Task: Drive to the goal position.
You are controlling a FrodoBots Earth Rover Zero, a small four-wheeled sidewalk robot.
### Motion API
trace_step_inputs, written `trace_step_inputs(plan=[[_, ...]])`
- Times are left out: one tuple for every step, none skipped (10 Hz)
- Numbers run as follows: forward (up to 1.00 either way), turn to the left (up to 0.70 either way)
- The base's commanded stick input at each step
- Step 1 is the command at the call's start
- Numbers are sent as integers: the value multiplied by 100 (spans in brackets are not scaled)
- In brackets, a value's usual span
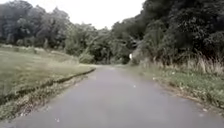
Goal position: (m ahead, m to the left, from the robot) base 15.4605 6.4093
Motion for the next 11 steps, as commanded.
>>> trace_step_inputs(plan=[[100, 0], [100, 0], [100, 0], [100, 0], [100, 0], [100, 0], [100, 0], [100, 0], [100, 0], [100, 0], [100, -4]])
